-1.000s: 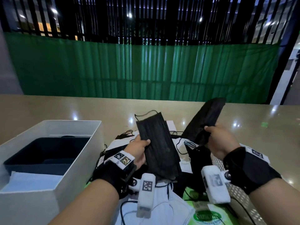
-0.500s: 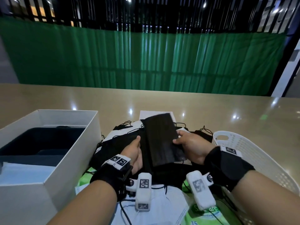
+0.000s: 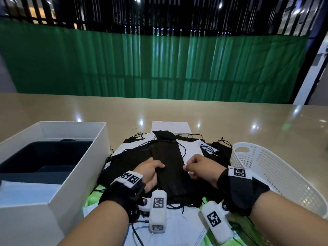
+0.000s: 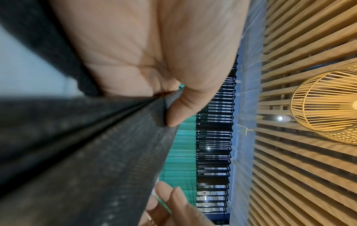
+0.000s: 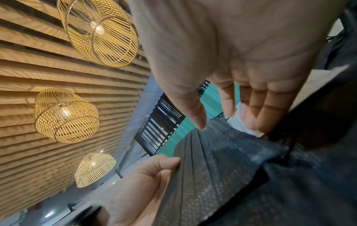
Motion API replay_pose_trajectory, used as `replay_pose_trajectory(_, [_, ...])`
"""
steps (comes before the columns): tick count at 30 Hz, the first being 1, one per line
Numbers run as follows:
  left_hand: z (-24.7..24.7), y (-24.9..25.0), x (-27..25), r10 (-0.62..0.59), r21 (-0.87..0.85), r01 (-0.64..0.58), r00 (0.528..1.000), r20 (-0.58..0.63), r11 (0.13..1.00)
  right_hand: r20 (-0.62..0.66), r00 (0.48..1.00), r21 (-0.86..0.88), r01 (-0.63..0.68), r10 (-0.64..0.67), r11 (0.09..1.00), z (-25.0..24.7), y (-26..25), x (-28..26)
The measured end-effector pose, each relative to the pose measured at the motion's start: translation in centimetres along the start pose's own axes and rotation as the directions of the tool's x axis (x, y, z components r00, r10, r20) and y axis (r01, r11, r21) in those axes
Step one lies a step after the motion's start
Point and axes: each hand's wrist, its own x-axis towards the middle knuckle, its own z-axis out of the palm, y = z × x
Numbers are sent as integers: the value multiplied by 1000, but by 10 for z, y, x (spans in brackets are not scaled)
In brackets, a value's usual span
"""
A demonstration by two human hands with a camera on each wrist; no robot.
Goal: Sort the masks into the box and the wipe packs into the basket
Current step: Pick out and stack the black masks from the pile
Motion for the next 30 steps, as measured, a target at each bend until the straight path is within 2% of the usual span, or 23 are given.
replay_pose_trajectory(1, [-1, 0, -1, 13, 16, -13, 1000, 18, 1000, 7, 1000, 31, -3, 3, 1000, 0, -1, -1])
replay_pose_trajectory(5, [1, 1, -11, 32, 70, -38, 997, 75, 997, 88, 996, -59, 1, 4, 998, 0, 1, -4])
replay_pose_trajectory(7, [2, 0, -14, 37, 97, -46, 994, 101, 994, 102, 995, -35, 23, -19, 999, 0, 5, -4])
replay_pose_trajectory(9, [4, -1, -18, 44, 177, -69, 989, 142, 982, 102, 994, 64, 27, -34, 998, -1, 8, -3])
replay_pose_trajectory(11, [10, 1, -23, 75, 230, -116, 981, 181, 966, 158, 987, 232, 4, -42, 973, -4, 8, -3])
replay_pose_trajectory(13, [18, 5, -28, 129, 191, -171, 968, 213, 967, 249, 965, 363, -13, -84, 932, -10, 7, -5])
replay_pose_trajectory(15, [24, 10, -29, 178, 114, -208, 957, 231, 972, 285, 947, 404, 21, -148, 914, -16, 4, -9])
replay_pose_trajectory(18, [29, 23, -28, 232, 84, -254, 949, 213, 963, 243, 933, 483, 121, -266, 867, -18, -1, -12])
replay_pose_trajectory(20, [28, 29, -27, 225, 205, -266, 953, 202, 942, 197, 930, 583, 144, -311, 800, -16, -3, -10])
replay_pose_trajectory(22, [23, 35, -25, 200, 433, -245, 969, 148, 867, 141, 951, 666, 113, -274, 737, -14, -4, -5])
replay_pose_trajectory(23, [18, 38, -22, 208, 559, -222, 974, 90, 799, 102, 969, 675, 98, -224, 731, -14, -2, -2])
replay_pose_trajectory(25, [4, 44, -14, 294, 769, -163, 955, -34, 618, 10, 996, 647, 65, -94, 760, -13, 6, 8])
replay_pose_trajectory(28, [-13, 53, -10, 412, 902, -56, 901, -139, 428, -62, 996, 613, -18, 70, 790, -8, 25, 18])
replay_pose_trajectory(30, [-19, 55, -9, 416, 948, 11, 897, -150, 317, -61, 989, 620, -68, 134, 781, -4, 32, 20])
